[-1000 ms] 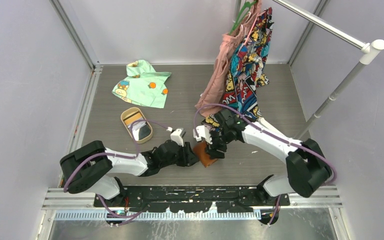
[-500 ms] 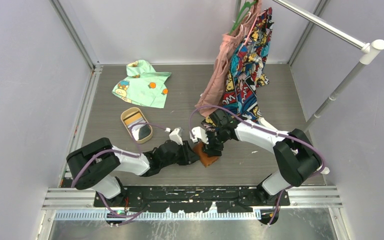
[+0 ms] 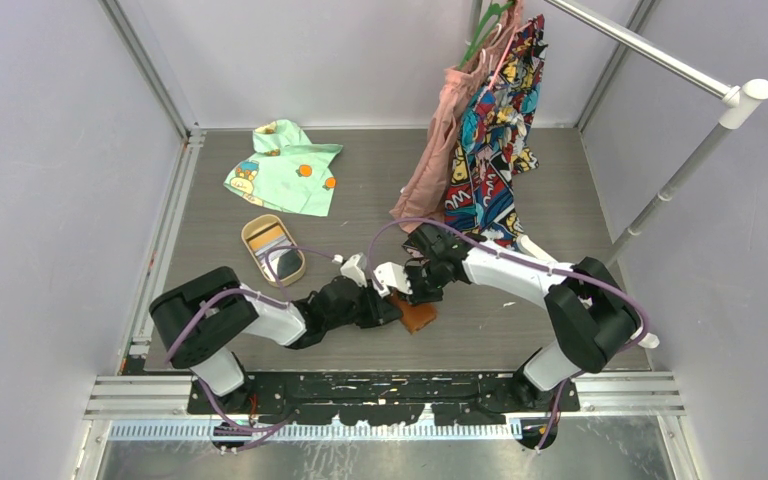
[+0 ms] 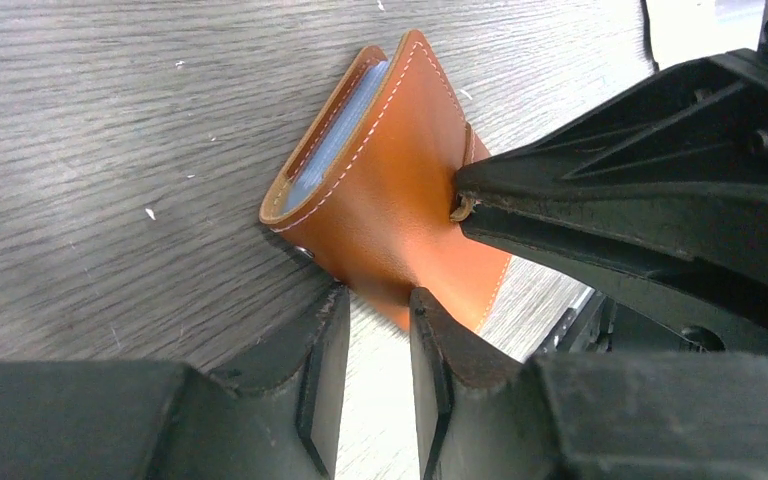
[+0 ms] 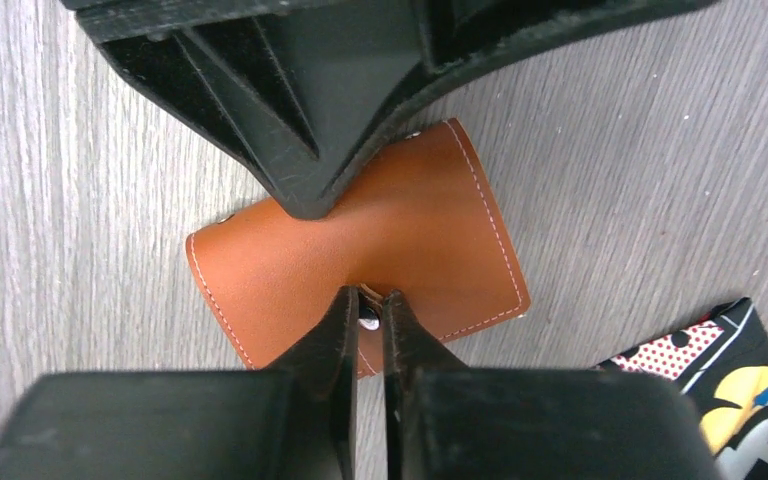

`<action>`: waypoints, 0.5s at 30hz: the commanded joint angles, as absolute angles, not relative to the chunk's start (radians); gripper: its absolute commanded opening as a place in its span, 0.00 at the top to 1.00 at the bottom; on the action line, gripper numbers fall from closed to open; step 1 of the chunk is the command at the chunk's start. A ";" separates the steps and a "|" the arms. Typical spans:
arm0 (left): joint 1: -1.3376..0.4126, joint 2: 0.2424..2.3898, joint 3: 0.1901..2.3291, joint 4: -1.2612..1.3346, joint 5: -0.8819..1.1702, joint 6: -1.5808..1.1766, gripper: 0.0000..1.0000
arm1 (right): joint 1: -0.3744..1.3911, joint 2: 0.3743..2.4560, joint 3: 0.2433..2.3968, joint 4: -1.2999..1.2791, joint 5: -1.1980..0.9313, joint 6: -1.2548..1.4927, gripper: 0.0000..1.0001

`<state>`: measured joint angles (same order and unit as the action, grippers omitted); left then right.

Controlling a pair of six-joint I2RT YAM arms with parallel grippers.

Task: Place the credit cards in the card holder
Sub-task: Open the card holder at the center of the board.

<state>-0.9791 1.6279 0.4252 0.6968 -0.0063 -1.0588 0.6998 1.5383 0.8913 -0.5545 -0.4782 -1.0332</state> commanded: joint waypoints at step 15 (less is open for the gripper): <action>-0.853 1.618 0.444 0.676 -0.005 -1.009 0.70 | 0.600 1.450 0.935 -0.738 -0.689 -1.029 0.99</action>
<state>-0.8715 1.6596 0.4271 0.7387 0.0353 -1.0801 0.6300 1.5059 0.9077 -0.6762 -0.5556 -1.0657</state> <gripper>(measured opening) 0.290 0.067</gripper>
